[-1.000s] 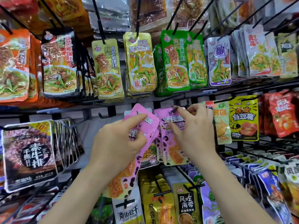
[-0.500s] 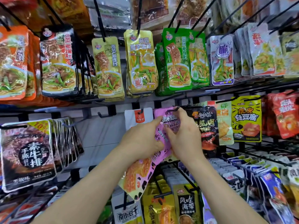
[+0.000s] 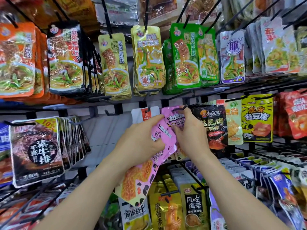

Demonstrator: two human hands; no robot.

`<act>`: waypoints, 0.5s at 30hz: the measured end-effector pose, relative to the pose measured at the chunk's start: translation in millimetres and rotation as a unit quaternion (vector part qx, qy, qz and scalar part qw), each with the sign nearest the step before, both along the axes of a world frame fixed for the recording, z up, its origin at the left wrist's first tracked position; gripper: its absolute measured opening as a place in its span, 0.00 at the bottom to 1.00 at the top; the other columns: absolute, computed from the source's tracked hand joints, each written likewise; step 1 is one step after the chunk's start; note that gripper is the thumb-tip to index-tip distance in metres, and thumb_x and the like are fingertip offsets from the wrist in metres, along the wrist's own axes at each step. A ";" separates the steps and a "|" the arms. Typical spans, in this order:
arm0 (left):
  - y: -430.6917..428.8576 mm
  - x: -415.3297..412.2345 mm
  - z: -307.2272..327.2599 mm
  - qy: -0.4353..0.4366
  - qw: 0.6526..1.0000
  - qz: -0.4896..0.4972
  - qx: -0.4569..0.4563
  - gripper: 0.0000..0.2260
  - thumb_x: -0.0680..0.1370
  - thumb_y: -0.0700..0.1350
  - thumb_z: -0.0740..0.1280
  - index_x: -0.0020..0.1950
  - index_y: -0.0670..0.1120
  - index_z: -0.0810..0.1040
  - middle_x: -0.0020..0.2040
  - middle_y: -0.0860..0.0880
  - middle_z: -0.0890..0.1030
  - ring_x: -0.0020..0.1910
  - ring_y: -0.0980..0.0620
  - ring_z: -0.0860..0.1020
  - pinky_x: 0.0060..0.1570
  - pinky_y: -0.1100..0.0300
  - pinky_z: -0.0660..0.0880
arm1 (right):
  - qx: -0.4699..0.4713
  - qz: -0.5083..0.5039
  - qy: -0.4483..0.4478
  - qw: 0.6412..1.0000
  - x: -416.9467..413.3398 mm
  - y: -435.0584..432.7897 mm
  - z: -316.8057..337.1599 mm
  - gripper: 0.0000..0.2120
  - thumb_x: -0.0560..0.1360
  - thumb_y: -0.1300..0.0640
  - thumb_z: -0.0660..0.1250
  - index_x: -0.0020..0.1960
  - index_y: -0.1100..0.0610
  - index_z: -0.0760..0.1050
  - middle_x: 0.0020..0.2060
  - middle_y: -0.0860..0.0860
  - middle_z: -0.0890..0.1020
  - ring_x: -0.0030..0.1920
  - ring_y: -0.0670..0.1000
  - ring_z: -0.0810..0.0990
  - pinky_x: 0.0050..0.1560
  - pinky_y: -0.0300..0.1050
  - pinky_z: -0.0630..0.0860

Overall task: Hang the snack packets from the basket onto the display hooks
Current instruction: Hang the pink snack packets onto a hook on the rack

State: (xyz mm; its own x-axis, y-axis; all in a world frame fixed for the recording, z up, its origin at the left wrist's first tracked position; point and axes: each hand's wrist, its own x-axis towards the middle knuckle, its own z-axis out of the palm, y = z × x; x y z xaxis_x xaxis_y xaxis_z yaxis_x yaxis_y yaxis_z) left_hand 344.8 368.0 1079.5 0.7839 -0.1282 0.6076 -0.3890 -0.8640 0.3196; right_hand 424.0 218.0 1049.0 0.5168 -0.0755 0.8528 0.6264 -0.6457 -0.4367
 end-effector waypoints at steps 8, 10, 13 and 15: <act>7.5 -27.5 -15.6 -0.085 0.974 -0.127 -0.165 0.28 0.74 0.39 0.68 0.72 0.55 0.68 0.39 0.54 0.72 0.21 0.58 0.62 0.25 0.68 0.63 | 0.200 0.192 0.094 0.956 -49.2 -9.8 1.7 0.14 0.80 0.59 0.63 0.65 0.51 0.72 0.50 0.46 0.84 0.46 0.52 0.84 0.48 0.54 0.81; 6.2 -34.5 -19.8 -0.100 0.965 -0.141 -0.198 0.26 0.76 0.39 0.68 0.72 0.54 0.67 0.46 0.57 0.74 0.25 0.58 0.67 0.28 0.73 0.65 | 0.285 0.343 0.194 0.874 -78.3 -11.5 -0.5 0.08 0.79 0.53 0.65 0.57 0.51 0.77 0.42 0.49 0.86 0.37 0.51 0.83 0.37 0.48 0.81; 0.8 -39.4 -26.4 -0.100 0.949 -0.156 -0.256 0.25 0.77 0.41 0.69 0.71 0.53 0.67 0.58 0.63 0.76 0.47 0.62 0.77 0.44 0.77 0.70 | 0.251 0.401 0.249 0.845 -102.6 -9.4 -10.0 0.06 0.75 0.52 0.69 0.52 0.48 0.78 0.37 0.47 0.85 0.34 0.45 0.81 0.34 0.38 0.76; -2.4 -40.2 -31.3 -0.087 0.940 -0.169 -0.282 0.23 0.77 0.41 0.69 0.69 0.54 0.70 0.54 0.63 0.81 0.51 0.65 0.78 0.46 0.75 0.72 | 0.266 0.358 0.227 0.866 -106.2 -7.2 -12.7 0.03 0.75 0.55 0.70 0.47 0.48 0.79 0.34 0.45 0.84 0.32 0.43 0.79 0.30 0.36 0.73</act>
State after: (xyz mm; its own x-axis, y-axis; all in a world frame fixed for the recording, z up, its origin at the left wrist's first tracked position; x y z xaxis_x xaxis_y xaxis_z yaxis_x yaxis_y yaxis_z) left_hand 304.6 365.6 1048.1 0.6382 0.0289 0.7694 -0.7005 -0.3929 0.5958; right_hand 317.8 210.8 1036.2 0.8659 0.0825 0.4933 0.4698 0.2044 -0.8588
